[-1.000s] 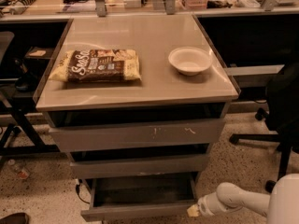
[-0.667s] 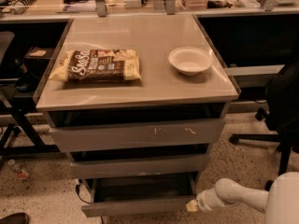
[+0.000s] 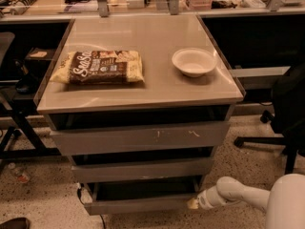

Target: Close bottom drawer

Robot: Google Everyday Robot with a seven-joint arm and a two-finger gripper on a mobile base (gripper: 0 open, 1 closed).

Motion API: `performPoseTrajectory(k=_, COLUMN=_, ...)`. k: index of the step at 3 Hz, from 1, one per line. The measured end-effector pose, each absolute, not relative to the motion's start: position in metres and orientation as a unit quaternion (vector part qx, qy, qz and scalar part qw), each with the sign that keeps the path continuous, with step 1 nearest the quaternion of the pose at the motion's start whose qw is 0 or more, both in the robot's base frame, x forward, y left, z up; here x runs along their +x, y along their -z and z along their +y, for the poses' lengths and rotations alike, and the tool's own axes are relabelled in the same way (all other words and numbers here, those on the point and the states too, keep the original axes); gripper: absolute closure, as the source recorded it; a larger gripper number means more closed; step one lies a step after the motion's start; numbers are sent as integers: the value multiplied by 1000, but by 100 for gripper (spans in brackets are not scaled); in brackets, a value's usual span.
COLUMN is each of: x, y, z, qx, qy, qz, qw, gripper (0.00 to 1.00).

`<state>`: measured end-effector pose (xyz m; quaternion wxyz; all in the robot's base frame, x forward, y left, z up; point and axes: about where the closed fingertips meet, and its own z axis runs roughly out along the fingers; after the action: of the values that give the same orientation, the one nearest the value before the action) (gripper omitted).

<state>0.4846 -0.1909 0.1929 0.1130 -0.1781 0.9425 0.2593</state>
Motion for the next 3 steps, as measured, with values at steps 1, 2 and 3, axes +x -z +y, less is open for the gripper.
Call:
performPoseTrajectory(k=1, x=495, y=-185, z=-187, qx=-178, qy=-263, qz=940, qw=123, gripper=100)
performPoseTrajectory(k=2, x=510, y=-184, z=-182, qx=-185, qy=-260, qz=938, qw=136, gripper=100)
performPoseTrajectory(k=3, x=529, y=-191, z=-173, qx=-200, qy=-257, qz=933, qw=156, gripper=100)
